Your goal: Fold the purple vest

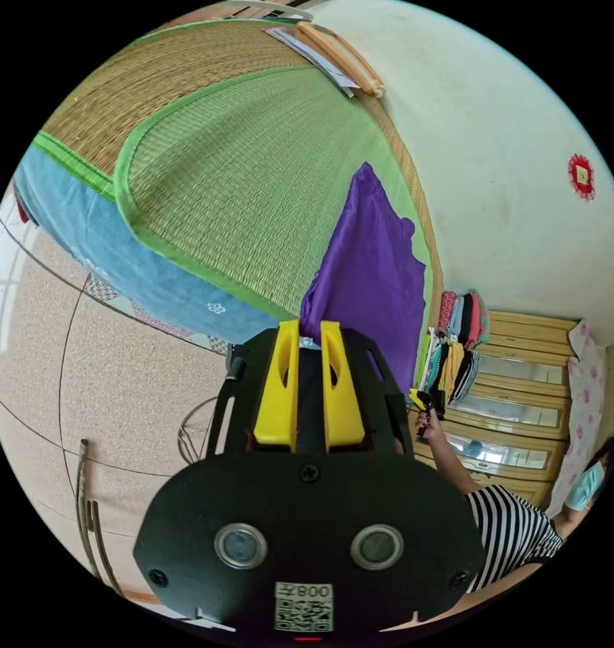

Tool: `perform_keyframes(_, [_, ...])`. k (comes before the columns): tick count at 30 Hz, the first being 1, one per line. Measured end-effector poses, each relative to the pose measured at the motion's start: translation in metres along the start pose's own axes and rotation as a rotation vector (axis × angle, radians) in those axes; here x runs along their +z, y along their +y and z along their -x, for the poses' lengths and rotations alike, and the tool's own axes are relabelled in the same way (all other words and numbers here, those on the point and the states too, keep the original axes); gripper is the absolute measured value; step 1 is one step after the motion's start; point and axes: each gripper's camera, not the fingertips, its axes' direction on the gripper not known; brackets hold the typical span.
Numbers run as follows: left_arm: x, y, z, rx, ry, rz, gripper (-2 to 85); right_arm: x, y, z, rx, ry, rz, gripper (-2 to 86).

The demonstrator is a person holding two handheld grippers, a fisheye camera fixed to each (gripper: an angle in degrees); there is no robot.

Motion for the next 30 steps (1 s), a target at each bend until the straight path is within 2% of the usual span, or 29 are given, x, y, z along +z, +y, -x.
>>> perform_keyframes(4, [-0.018,0.016,-0.015,-0.033,-0.064,-0.052,3.9,0.001,0.009,-0.018,0.001,-0.03,-0.019,0.4])
perform_keyframes(9, [-0.012,0.031,-0.062,0.067,-0.001,-0.059,3.3,0.001,0.014,-0.038,-0.008,-0.053,-0.019,0.4])
perform_keyframes(15, [0.076,0.043,-0.216,0.444,0.054,0.139,4.6,-0.009,0.022,-0.053,-0.051,-0.056,-0.022,0.5])
perform_keyframes(22, [0.252,0.12,-0.455,1.012,-0.014,0.485,8.2,-0.027,0.032,-0.06,-0.12,-0.094,-0.026,0.5])
perform_keyframes(26, [0.316,0.178,-0.555,1.283,-0.155,0.504,10.5,-0.041,0.038,-0.057,-0.185,-0.12,-0.026,0.6])
perform_keyframes(30, [0.355,0.219,-0.603,1.437,-0.359,0.462,10.4,-0.053,0.043,-0.054,-0.235,-0.128,-0.022,0.6])
